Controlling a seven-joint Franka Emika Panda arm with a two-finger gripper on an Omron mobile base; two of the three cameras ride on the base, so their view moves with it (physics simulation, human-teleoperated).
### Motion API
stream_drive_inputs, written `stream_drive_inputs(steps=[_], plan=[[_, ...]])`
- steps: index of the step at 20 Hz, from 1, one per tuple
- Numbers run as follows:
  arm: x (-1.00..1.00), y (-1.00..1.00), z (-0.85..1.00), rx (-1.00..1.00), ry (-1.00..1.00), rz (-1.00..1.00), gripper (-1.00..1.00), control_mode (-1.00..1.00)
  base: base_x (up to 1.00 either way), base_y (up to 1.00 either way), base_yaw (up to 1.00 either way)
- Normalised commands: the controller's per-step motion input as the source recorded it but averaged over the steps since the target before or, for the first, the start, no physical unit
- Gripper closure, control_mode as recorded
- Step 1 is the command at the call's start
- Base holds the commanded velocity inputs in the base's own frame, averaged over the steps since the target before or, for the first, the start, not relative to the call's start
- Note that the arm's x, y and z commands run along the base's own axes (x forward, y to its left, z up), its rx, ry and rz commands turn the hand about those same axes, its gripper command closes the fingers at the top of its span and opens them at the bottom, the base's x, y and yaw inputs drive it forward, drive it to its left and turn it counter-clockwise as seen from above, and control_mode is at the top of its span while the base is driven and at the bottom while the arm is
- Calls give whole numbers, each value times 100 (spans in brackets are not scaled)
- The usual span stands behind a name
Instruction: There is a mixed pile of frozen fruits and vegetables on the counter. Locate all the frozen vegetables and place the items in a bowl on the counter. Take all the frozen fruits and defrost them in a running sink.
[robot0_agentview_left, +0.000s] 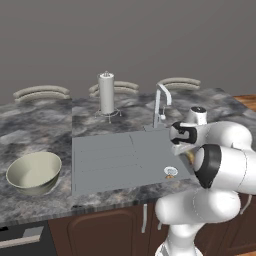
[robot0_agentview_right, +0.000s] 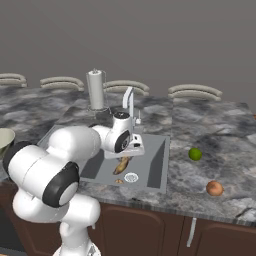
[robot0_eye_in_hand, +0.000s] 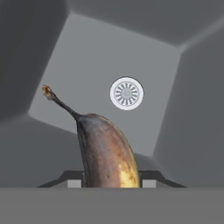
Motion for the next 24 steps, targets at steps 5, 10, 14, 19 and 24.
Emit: stream_drive_inputs(steps=[5, 10, 14, 19, 24], plan=[[9, 3, -15, 1, 0, 0, 100, -100, 0, 0, 0], [5, 0, -11, 1, 0, 0, 100, -100, 0, 0, 0], [5, 0, -11, 1, -1, 0, 100, -100, 0, 0, 0], [5, 0, -13, 1, -1, 0, 100, -100, 0, 0, 0], [5, 0, -18, 1, 0, 0, 100, -100, 0, 0, 0]])
